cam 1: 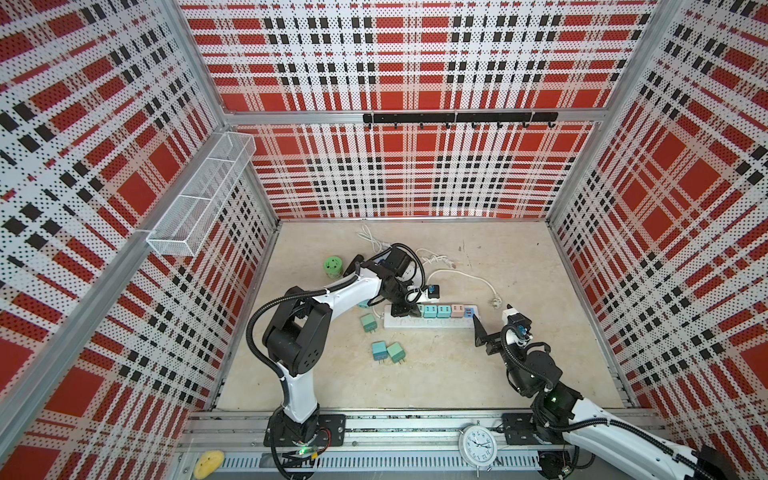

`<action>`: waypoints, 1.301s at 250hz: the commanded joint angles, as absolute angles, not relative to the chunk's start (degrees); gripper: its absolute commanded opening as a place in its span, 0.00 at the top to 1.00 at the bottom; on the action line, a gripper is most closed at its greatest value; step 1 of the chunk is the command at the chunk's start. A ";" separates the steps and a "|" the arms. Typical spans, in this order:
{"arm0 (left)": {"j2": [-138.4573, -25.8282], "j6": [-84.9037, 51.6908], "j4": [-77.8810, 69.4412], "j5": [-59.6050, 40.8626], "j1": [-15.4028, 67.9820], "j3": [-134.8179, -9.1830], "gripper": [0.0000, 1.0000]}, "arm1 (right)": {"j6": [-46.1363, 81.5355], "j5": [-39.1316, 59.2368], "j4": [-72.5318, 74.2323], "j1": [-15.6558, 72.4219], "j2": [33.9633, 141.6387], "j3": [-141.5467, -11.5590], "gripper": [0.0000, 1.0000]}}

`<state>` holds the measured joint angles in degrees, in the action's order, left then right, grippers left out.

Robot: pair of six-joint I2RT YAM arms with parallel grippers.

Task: Insert the plug
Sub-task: 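Lower the light green adapter into the socket beside the teal adapters, then open the left gripper and lift it away from the plugged adapter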

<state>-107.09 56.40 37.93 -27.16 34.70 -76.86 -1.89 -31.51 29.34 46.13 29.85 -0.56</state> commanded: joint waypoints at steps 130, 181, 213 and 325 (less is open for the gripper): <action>-112.58 49.66 35.87 -25.65 40.17 -82.61 1.00 | -1.63 -31.78 31.46 45.81 30.06 0.00 0.00; -115.04 45.90 32.99 -26.23 41.08 -82.66 1.00 | -1.67 -31.24 30.73 45.86 29.01 0.08 0.00; -113.28 43.91 29.08 -25.73 40.88 -79.17 1.00 | -1.79 -31.29 31.00 45.84 29.09 0.13 0.00; -114.46 39.05 24.13 -26.54 41.29 -75.98 1.00 | -1.74 -31.31 31.19 45.85 29.70 0.00 0.00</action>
<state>-112.66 40.84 24.84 -27.11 41.19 -77.93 -1.89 -31.46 29.32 46.13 30.00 -0.56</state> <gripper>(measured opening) 0.282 0.998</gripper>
